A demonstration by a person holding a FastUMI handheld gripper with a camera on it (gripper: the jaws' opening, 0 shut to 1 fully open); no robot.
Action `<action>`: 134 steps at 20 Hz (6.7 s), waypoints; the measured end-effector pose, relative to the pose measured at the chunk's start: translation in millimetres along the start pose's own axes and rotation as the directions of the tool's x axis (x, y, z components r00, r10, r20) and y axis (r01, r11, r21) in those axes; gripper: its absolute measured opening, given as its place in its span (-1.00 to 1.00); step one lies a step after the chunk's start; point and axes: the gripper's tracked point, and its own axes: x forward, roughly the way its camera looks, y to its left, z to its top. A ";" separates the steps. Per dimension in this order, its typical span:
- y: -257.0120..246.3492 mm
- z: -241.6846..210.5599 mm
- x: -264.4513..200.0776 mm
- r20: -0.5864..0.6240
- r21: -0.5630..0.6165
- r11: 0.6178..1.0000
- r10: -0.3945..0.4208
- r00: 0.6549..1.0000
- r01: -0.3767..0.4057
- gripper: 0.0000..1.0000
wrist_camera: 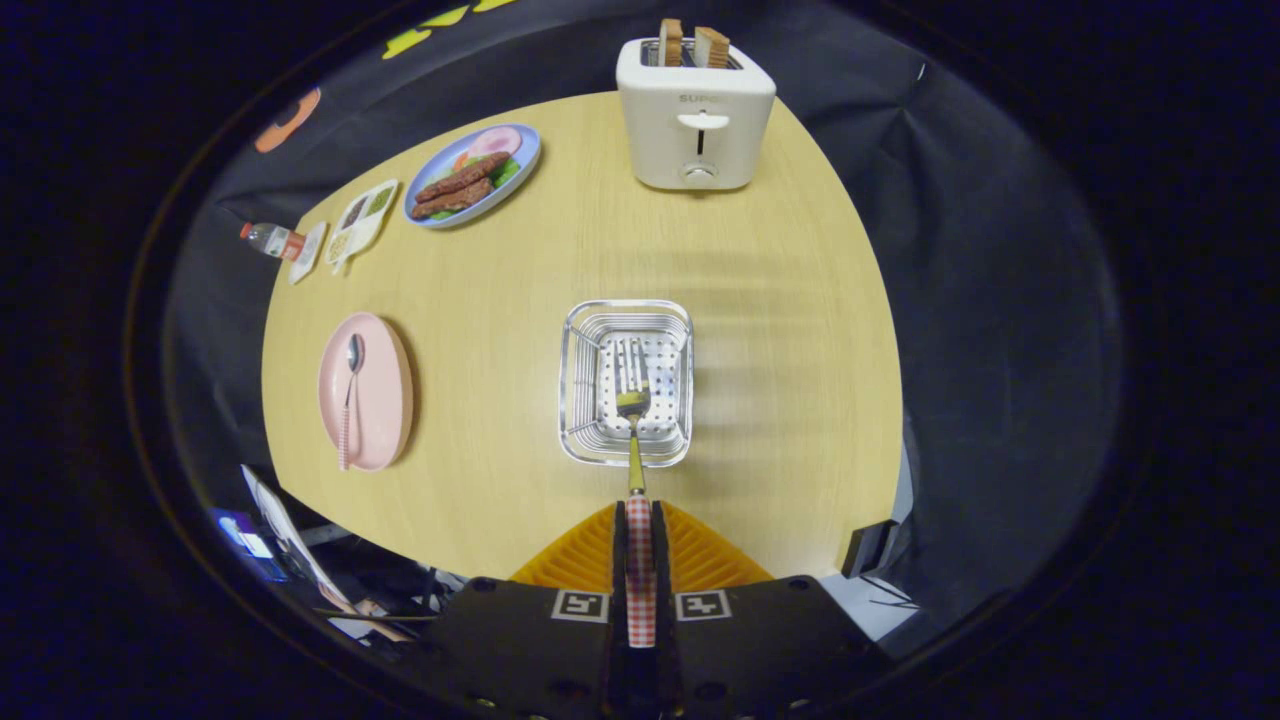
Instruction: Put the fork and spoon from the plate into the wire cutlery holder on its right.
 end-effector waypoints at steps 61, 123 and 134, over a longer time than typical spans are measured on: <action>368.0 -6.3 134.5 0.097 -0.004 0.998 0.058 0.994 -0.058 0.37; 18.2 -14.1 -15.9 -0.055 0.014 1.000 -0.005 0.998 0.006 -0.75; 35.6 18.0 -67.3 0.226 0.054 0.998 -0.001 0.974 -0.012 -0.15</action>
